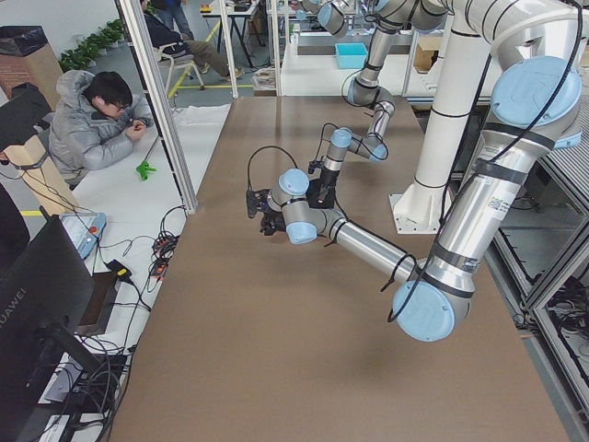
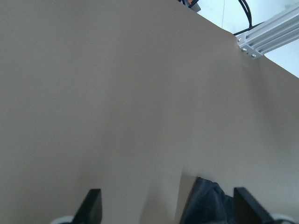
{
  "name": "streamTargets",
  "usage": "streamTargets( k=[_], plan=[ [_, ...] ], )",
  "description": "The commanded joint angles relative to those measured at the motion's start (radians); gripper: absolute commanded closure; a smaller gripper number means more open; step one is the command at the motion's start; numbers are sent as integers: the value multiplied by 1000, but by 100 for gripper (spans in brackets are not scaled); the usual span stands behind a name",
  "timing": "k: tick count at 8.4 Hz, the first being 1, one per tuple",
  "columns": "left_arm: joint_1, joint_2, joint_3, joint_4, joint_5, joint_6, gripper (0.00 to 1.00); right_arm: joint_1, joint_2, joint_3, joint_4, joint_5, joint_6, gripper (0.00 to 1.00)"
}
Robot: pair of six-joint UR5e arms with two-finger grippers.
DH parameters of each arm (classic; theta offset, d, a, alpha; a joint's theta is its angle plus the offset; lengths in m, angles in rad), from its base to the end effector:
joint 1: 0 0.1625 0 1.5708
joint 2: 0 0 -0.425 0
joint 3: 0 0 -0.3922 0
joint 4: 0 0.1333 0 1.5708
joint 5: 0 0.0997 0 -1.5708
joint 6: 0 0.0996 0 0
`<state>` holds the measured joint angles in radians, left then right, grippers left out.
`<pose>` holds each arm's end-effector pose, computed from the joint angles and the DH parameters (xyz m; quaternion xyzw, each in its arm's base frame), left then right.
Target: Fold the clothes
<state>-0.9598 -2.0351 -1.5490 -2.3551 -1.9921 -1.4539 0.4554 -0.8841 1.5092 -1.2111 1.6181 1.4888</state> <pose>0.3051 -0.5969 0.3114 0.1418 0.5710 -0.2173 0.7789 -0.5950 -0.4346 0.2336 0.1054 -0.4612 0.1525 0.8677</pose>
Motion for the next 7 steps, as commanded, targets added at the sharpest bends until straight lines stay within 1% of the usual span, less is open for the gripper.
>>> streamTargets(
  k=[1,3,5,6,7],
  plan=[
    [6,-2,32,-36,1,0,0,81,123,-202,7,-17,-85,6],
    [12,-11,33,-36,22,-2,0,181,132,-263,8,-7,-218,6],
    [13,-17,32,-36,24,-5,0,247,132,-323,16,-4,-325,6],
    [13,-17,30,-36,22,-8,0,270,132,-333,16,-3,-352,6],
    [12,-19,29,-36,22,-5,0,287,132,-333,16,17,-360,6]
  ],
)
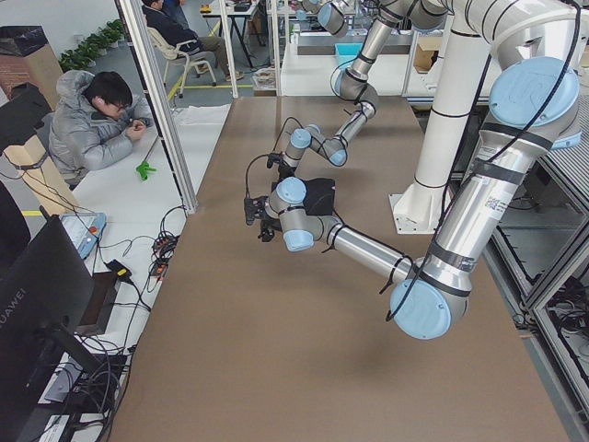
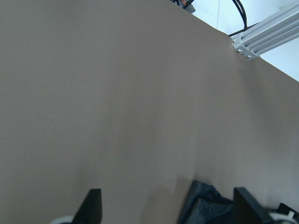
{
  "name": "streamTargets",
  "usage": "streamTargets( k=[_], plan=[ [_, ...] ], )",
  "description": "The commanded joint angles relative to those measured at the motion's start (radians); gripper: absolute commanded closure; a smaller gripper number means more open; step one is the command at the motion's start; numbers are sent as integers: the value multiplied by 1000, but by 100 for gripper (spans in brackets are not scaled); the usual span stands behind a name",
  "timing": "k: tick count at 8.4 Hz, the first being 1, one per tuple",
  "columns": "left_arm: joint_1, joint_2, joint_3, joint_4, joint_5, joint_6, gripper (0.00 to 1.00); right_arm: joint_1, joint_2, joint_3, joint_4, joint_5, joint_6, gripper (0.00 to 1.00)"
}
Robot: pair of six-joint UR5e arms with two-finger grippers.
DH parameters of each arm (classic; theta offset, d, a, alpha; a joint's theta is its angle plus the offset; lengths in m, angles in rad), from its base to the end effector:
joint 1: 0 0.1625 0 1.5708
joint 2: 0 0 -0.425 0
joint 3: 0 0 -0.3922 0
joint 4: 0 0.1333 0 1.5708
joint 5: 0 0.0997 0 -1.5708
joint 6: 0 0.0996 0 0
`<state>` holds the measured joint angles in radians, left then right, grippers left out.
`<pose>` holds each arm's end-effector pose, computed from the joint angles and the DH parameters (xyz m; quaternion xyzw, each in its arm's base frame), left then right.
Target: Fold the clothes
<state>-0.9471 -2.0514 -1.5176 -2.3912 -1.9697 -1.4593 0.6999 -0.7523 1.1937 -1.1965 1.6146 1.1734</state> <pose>0.3157 -0.6008 0.3114 0.1503 0.5755 -0.2170 0.7741 -0.5332 -0.6176 0.2810 0.1897 -0.3488 0.1297 0.9086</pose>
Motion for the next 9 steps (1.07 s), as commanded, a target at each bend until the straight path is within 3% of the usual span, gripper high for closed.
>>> streamTargets(
  k=[1,4,7,9],
  plan=[
    [-1,-6,-6,0,-1,2,0,70,1,-13,2,53,-67,6],
    [-22,-19,1,18,0,128,0,191,-46,45,-11,207,-174,6],
    [-135,-23,25,185,0,484,0,388,-287,217,-23,394,-468,6],
    [-220,-16,83,187,-9,629,0,528,-451,329,-115,389,-799,6]
  ],
)
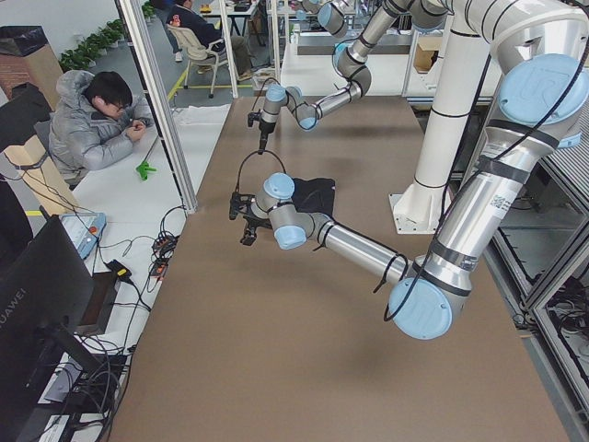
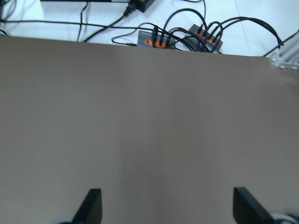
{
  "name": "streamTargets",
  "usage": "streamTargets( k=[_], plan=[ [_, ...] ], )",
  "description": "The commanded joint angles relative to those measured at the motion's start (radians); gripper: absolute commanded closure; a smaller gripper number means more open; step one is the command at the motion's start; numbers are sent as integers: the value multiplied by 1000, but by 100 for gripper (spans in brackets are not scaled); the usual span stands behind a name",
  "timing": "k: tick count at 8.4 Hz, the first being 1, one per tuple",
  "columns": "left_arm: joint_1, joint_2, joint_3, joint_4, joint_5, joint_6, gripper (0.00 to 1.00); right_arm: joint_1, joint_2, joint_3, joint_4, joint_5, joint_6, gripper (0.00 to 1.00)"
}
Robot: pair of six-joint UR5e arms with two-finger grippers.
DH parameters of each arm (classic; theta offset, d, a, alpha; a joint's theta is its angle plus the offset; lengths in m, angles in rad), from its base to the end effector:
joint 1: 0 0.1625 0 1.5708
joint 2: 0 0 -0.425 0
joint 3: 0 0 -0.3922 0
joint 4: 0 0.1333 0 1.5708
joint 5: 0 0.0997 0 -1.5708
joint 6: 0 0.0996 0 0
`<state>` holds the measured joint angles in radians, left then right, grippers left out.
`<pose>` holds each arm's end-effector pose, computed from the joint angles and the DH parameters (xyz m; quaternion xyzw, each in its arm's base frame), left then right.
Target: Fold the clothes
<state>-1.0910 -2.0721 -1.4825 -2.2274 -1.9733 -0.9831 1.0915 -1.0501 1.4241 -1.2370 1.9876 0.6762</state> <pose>0.2357 -0.6572 0.3344 0.2568 0.4616 -0.1112 0.8418 -0.2456 -0.6742 0.3923 0.1780 -0.3477 0.0188 0.9203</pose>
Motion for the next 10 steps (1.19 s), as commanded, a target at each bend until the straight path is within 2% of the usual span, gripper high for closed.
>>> streamTargets(
  k=[1,2,4,5,7,10],
  plan=[
    [-110,7,79,35,-4,241,0,221,-212,95,-85,-13,-521,6],
    [-150,13,103,66,4,327,0,290,-256,88,-90,-35,-650,6],
    [-280,62,132,81,20,601,0,341,-342,93,-81,-36,-684,6],
    [-324,81,139,81,30,677,0,353,-393,93,-75,-41,-687,6],
    [-323,134,133,78,202,705,0,393,-421,98,-75,-35,-771,6],
    [-325,188,131,74,252,713,0,393,-413,120,-58,-24,-810,6]
  ],
)
